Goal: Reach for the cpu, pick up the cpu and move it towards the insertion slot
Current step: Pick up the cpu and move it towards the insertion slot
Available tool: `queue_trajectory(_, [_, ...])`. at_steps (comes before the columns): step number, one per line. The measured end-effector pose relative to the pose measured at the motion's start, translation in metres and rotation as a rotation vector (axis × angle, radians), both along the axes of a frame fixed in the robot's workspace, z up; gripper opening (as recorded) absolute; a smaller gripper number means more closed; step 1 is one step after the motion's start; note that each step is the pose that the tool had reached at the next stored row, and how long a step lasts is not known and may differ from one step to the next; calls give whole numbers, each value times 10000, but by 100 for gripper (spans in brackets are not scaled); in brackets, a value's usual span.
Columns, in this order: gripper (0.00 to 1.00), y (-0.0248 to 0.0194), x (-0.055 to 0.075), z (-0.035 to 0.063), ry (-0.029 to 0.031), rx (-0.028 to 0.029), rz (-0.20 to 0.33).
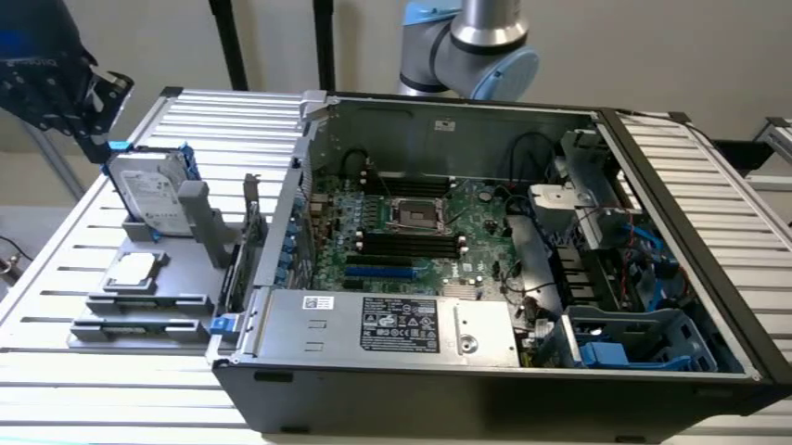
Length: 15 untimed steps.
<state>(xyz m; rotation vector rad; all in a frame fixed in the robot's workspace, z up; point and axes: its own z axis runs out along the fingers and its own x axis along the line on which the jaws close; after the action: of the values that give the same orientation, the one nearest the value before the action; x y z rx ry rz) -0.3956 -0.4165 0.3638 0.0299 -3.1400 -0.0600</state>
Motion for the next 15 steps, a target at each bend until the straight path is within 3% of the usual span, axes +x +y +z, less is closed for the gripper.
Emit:
queue_trajectory(7, [11, -29, -210, -40, 1, -2, 1])
queue_trajectory(15, [11, -30, -286, -68, -1, -27, 1])
